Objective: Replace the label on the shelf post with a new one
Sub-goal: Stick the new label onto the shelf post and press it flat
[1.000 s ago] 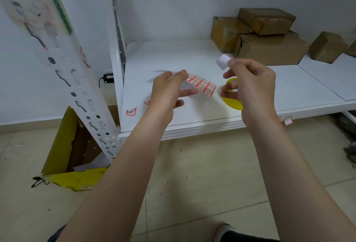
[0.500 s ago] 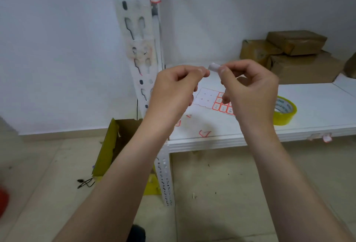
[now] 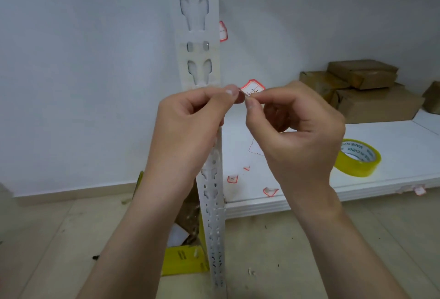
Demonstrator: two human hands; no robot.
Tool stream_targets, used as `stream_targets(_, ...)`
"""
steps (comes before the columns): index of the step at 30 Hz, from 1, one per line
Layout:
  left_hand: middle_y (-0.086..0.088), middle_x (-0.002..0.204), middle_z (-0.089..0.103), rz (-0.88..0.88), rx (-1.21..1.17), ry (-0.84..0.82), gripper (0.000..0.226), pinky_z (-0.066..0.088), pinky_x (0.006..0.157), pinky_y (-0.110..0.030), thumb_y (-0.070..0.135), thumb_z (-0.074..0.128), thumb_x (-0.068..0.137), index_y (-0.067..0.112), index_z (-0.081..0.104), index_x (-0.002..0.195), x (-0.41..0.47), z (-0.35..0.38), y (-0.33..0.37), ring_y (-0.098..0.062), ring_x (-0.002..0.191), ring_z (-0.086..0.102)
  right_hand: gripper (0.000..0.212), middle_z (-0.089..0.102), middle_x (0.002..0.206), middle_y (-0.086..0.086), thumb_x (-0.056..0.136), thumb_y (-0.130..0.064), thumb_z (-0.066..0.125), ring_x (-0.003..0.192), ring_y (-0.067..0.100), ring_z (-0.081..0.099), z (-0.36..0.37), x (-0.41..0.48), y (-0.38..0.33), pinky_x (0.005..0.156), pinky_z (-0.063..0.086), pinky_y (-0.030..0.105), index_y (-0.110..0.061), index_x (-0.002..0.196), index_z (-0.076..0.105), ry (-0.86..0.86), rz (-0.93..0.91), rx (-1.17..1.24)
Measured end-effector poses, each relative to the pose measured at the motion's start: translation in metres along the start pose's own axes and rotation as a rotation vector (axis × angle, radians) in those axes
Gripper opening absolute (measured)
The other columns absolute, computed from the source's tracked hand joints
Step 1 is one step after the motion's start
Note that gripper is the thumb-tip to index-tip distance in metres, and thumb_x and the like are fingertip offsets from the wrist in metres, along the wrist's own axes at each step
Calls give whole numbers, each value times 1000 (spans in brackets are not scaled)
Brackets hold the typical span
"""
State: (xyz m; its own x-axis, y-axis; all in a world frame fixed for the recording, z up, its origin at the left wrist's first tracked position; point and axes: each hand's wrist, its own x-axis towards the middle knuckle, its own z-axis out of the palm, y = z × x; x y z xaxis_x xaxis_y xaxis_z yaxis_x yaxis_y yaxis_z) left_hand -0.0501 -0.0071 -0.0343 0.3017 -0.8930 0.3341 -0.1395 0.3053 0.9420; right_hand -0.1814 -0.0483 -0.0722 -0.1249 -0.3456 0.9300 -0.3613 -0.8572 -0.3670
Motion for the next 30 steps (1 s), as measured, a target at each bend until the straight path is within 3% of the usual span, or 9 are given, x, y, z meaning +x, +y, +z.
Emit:
stream_targets(7,16,49,58,42,13,-4,15,43,49,-10,37,70,88,31,83,82,6,-4,-1,2,46,48,5,64,65,8,90,-2,76,53,19,55,10,3,8,50,46,31,-2,85,76,0,-65,-67)
stream_targets(13,19,47,61,78,-49,0,10,41,50,-3,25,71,92,24,81,88,-2,-12,1,8,44,57,9,61,71,-1,95,-8,74,59,10,51,10,2,-2,54,44,21,-2,92,79,-44,-111,-46)
stream_targets(16,17,48,60,79,-71,-4,10,40,48,-5,25,72,91,23,81,88,-4,-14,0,5,43,51,7,59,73,-5,95,-10,78,60,8,48,7,2,-4,56,43,18,-4,99,81,-99,-140,-63)
stream_targets(21,-1,58,55,58,-101,18,9,38,45,-8,24,75,89,19,83,89,-3,-17,-3,-1,44,43,11,68,71,5,94,-10,78,53,18,53,1,3,-7,49,44,31,-9,105,79,-201,-149,-60)
stream_targets(24,-7,62,54,59,-86,58,9,37,44,-10,23,75,90,19,82,88,-1,-19,-5,-1,43,41,3,67,73,-2,95,-14,76,53,19,54,1,7,-14,49,43,30,-15,98,78,-164,-70,10)
stream_targets(27,-8,64,55,64,-88,99,9,36,43,-10,20,73,92,17,80,87,1,-22,-4,-2,42,41,10,66,74,-11,91,-25,80,48,22,53,3,10,-21,44,43,33,-26,94,71,-94,178,77)
stream_targets(30,-2,62,56,78,-82,109,10,37,44,-11,20,72,93,18,79,87,3,-24,-4,-1,44,43,12,65,71,-8,88,-31,82,46,29,53,7,12,-21,41,43,32,-31,90,70,-112,394,152)
